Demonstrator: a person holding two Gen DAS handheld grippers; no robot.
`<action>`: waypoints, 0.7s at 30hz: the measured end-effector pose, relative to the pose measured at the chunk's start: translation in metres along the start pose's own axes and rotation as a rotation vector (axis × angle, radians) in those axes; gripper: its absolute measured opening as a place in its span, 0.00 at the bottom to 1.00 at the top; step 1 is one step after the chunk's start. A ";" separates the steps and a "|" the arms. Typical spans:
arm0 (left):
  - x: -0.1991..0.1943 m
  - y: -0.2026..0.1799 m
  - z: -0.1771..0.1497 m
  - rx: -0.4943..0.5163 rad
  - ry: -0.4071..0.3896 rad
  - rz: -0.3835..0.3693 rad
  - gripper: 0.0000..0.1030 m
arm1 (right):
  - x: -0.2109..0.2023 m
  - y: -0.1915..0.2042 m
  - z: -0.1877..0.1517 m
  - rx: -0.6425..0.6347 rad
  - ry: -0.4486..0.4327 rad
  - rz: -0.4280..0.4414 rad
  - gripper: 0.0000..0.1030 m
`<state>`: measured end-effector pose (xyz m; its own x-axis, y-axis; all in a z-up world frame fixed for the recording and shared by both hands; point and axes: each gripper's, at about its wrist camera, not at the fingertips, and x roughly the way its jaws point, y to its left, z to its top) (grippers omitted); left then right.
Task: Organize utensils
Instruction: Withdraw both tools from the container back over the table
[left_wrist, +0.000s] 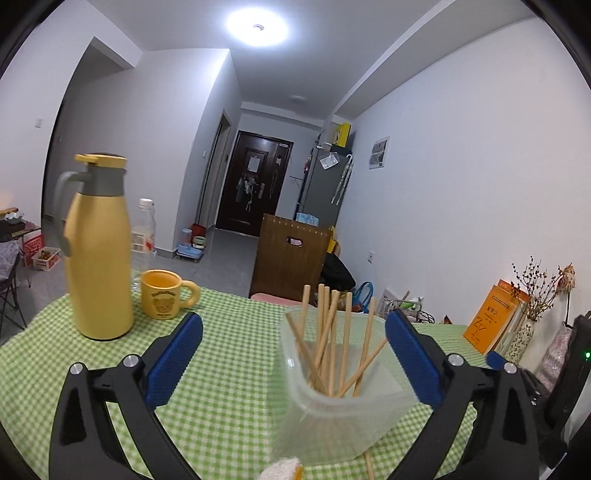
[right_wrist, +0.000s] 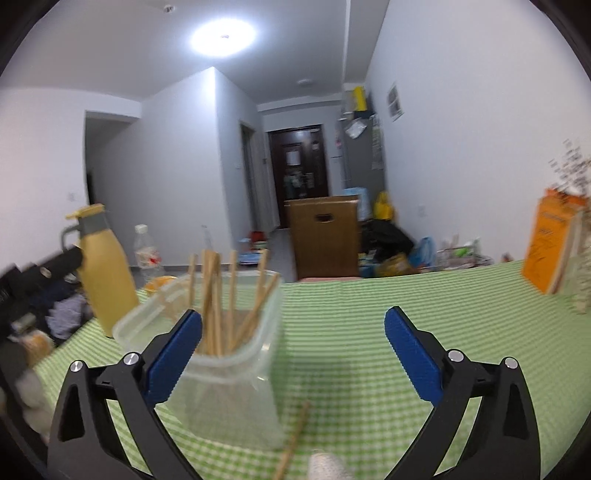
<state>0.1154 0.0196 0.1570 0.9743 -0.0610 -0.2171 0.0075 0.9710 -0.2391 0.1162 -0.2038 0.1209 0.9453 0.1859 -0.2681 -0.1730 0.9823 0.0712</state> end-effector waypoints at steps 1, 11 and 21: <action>-0.005 0.000 0.000 0.004 -0.001 0.005 0.93 | -0.005 0.002 -0.003 -0.005 -0.007 -0.013 0.92; -0.042 -0.002 -0.016 0.049 0.019 0.035 0.93 | -0.033 0.005 -0.025 0.041 -0.011 -0.035 0.92; -0.054 0.004 -0.038 0.093 0.053 0.060 0.93 | -0.043 0.004 -0.055 0.015 0.022 -0.078 0.92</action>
<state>0.0546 0.0175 0.1317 0.9604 -0.0117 -0.2784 -0.0273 0.9903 -0.1359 0.0598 -0.2067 0.0802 0.9493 0.1094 -0.2947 -0.0948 0.9935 0.0637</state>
